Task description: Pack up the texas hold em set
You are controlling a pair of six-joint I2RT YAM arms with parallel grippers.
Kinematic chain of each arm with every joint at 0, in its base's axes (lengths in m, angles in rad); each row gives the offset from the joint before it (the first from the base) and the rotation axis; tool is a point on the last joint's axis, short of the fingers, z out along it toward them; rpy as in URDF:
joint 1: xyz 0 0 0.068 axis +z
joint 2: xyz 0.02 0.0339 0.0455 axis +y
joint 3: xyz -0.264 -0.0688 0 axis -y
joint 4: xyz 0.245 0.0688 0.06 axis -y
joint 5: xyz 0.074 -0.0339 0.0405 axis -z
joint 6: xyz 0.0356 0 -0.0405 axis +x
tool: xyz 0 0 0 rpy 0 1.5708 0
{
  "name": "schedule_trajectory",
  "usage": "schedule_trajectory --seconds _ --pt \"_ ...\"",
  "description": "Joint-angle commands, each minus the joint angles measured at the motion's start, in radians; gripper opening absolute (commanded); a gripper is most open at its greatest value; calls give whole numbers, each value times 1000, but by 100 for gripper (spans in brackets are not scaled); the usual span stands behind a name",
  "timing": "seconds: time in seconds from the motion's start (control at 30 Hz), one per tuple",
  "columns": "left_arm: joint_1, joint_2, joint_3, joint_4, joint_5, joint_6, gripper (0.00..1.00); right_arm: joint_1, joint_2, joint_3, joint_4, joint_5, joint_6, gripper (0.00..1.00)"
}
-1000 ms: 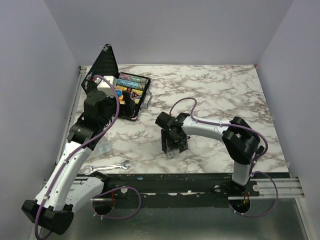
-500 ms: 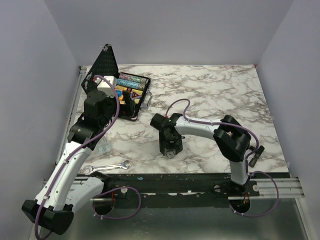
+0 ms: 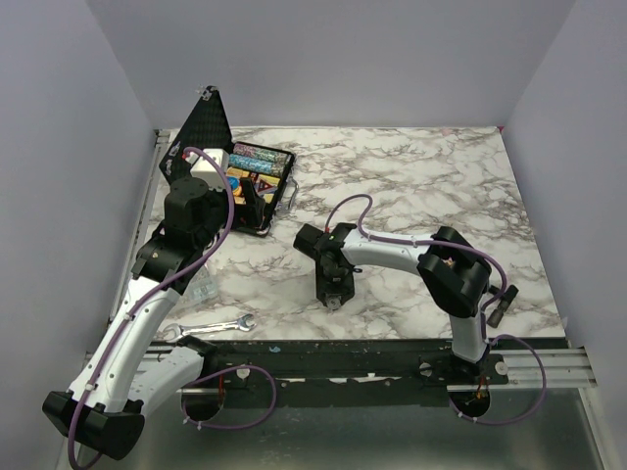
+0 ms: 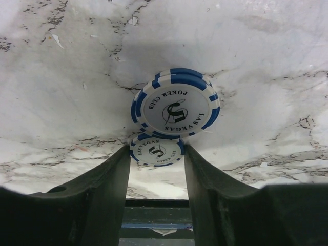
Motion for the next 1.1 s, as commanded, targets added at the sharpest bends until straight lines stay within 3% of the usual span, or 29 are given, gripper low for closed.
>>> schedule_trajectory --seconds 0.0,0.17,0.43,1.07 --pt "4 -11 2 -4 19 2 92 15 22 -8 -6 27 18 46" --pt "4 -9 1 -4 15 2 92 17 8 -4 -12 20 10 35" --pt "4 -4 2 -6 18 2 92 31 -59 22 -30 1 28 31" --pt "4 -3 0 -5 24 -1 92 -50 -16 149 -124 146 -74 32"
